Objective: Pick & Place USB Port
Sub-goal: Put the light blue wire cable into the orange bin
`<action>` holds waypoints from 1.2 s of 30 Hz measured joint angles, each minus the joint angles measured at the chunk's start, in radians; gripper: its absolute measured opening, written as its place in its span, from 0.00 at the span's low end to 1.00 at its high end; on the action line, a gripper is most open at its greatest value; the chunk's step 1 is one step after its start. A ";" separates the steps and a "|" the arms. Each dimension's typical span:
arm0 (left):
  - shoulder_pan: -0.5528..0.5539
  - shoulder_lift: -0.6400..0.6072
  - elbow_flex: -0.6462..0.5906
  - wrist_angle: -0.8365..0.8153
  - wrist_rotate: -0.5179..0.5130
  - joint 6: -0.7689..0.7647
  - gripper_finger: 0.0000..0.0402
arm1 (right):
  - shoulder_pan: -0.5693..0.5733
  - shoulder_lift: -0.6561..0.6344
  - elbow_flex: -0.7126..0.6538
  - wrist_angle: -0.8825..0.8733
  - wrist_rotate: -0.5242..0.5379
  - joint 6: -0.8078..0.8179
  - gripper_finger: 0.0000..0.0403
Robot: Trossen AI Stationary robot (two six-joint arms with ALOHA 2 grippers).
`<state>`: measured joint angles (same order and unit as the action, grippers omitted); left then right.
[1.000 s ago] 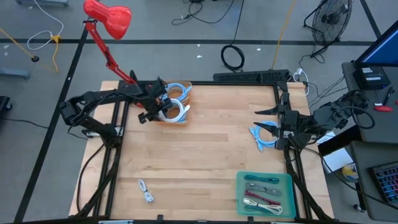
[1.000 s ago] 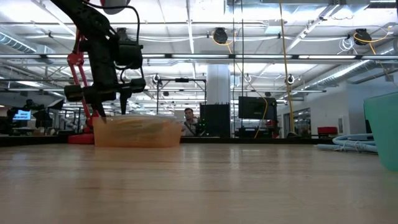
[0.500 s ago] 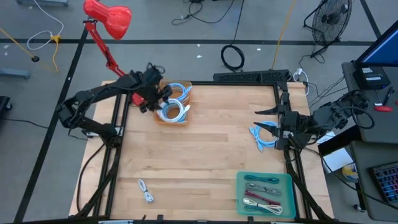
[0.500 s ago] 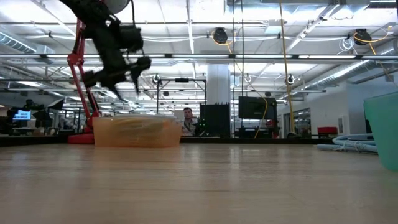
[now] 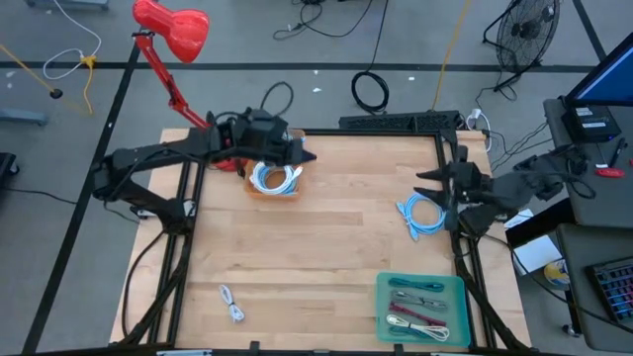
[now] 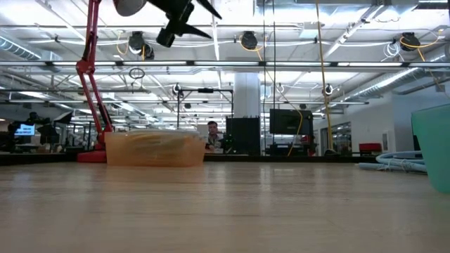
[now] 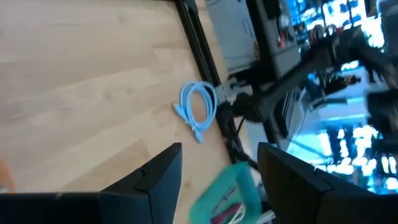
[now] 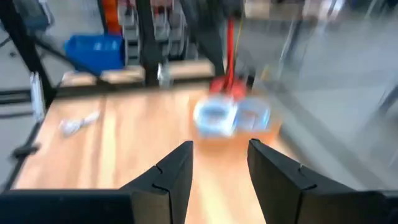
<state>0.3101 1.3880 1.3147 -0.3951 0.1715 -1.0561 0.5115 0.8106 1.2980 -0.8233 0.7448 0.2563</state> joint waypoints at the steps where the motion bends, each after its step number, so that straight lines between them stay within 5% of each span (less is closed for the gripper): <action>1: -0.023 0.000 0.000 -0.003 -0.015 0.005 0.53 | -0.004 -0.003 0.000 -0.063 -0.027 0.079 0.36; 8: -0.153 0.005 0.000 -0.032 -0.136 0.107 0.53 | -0.028 0.010 -0.092 -0.517 -0.200 0.526 0.35; 15: -0.226 0.007 0.000 -0.027 -0.184 0.215 0.53 | -0.104 0.022 -0.352 -0.326 -0.439 0.832 0.35; 22: -0.295 0.007 0.000 -0.027 -0.232 0.291 0.53 | -0.217 0.122 -0.614 0.072 -0.552 0.787 0.36; 36: -0.407 0.007 0.000 -0.037 -0.270 0.295 0.53 | -0.442 0.230 -0.636 -0.104 -0.579 0.744 0.40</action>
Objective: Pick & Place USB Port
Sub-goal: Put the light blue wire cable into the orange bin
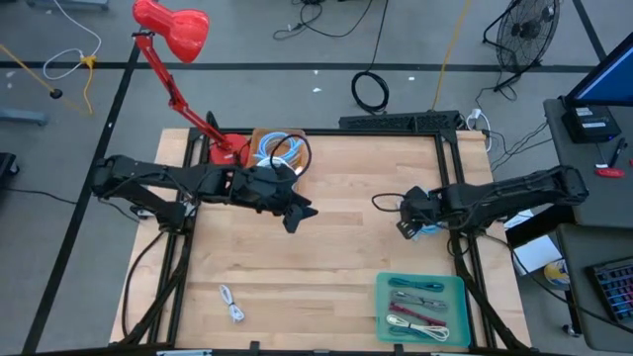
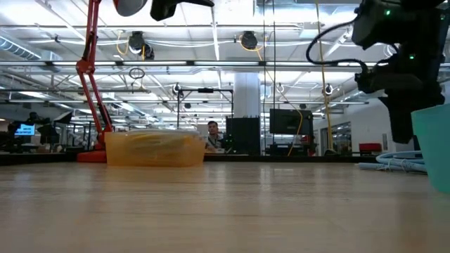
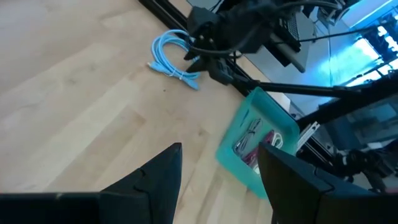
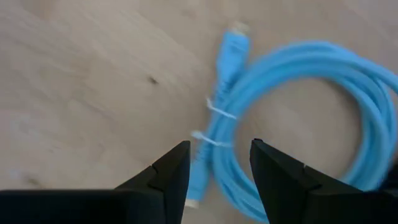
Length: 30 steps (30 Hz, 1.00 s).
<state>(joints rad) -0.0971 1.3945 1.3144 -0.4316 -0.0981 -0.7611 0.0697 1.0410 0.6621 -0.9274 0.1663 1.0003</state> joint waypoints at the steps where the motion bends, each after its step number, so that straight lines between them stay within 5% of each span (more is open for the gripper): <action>1: -0.004 0.000 0.000 0.000 0.000 0.000 0.53 | -0.010 0.004 0.000 -0.015 -0.007 -0.006 0.40; 21: -0.006 0.000 0.000 0.002 -0.009 0.024 0.53 | -0.104 0.050 -0.071 0.104 -0.059 -0.038 0.55; 30: -0.006 0.000 -0.001 0.002 -0.016 0.023 0.53 | -0.104 0.082 -0.153 0.175 -0.091 -0.011 0.49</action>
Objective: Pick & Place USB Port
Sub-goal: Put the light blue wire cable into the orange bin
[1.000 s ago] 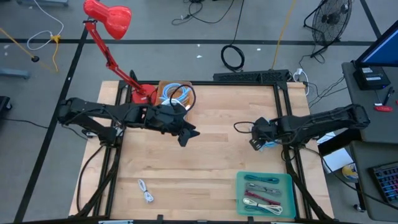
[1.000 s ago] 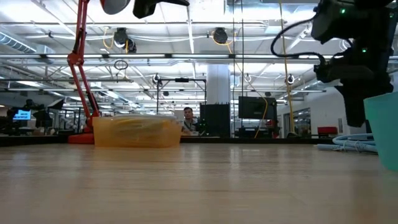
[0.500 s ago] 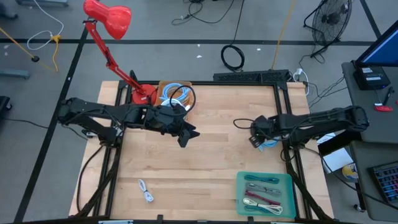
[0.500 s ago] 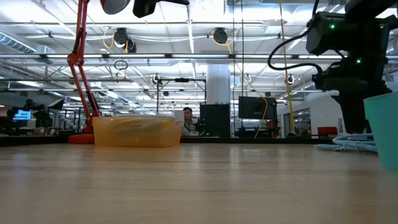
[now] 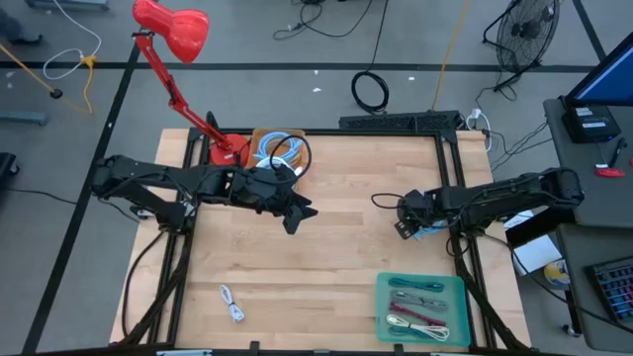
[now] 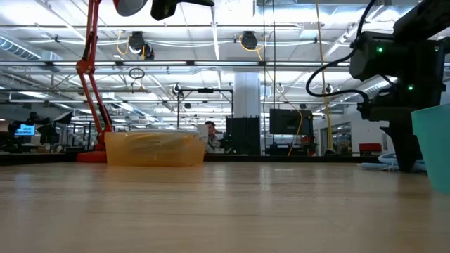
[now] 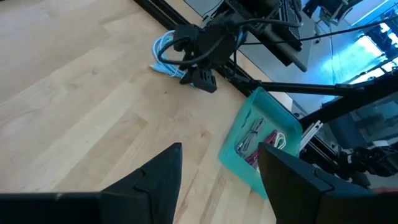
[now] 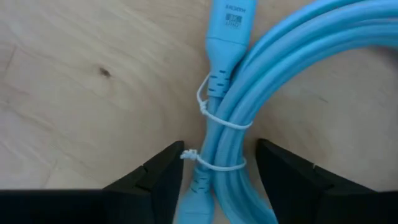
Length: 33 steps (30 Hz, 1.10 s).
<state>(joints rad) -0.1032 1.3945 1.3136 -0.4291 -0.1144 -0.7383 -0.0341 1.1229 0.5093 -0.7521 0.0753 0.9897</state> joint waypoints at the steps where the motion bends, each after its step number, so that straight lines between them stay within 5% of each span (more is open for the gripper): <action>1: 0.000 0.000 0.000 0.000 0.000 0.000 0.53 | 0.000 0.004 -0.001 0.003 0.000 0.000 0.47; 9: 0.014 0.000 0.000 -0.001 -0.001 -0.002 0.53 | -0.001 0.010 0.001 0.098 -0.067 -0.077 0.10; 19: 0.039 -0.002 0.000 -0.098 0.000 -0.061 0.53 | 0.001 0.013 0.209 0.134 -0.161 -0.167 0.09; 33: 0.127 -0.002 0.000 -0.410 -0.017 -0.271 0.53 | 0.000 0.192 0.857 0.107 -0.127 -0.343 0.09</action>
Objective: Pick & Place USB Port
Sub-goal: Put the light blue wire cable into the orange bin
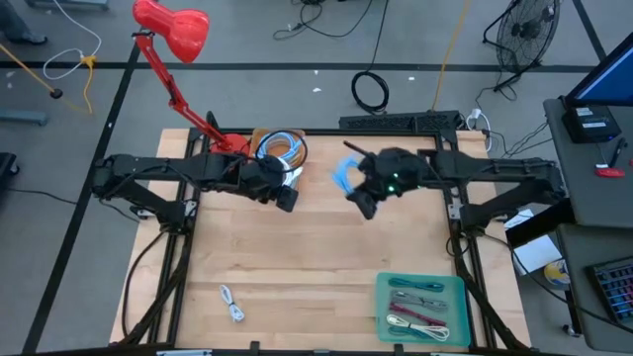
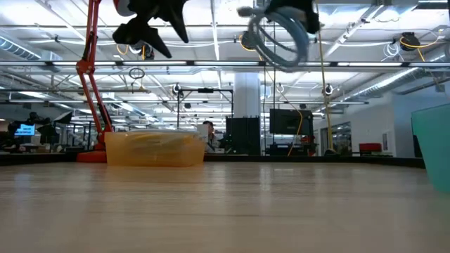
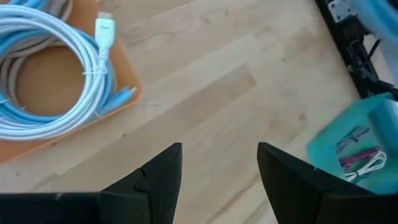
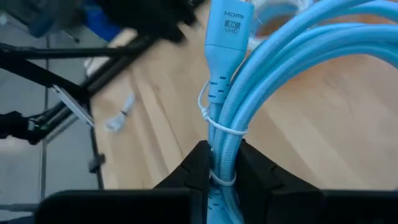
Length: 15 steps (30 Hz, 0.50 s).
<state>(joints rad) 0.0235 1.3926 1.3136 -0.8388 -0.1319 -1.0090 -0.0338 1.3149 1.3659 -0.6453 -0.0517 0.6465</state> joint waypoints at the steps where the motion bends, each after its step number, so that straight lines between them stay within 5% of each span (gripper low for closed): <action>1: 0.000 0.000 0.000 -0.002 0.000 0.001 0.53 | 0.000 0.025 0.039 0.000 -0.001 -0.018 0.09; 15: -0.140 -0.051 0.000 -0.220 0.059 -0.068 0.53 | -0.132 0.373 0.359 -0.049 -0.058 -0.221 0.09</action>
<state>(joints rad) -0.1162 1.3416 1.3132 -1.0583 -0.0725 -1.0770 -0.1661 1.6876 1.7247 -0.6939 -0.1097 0.4251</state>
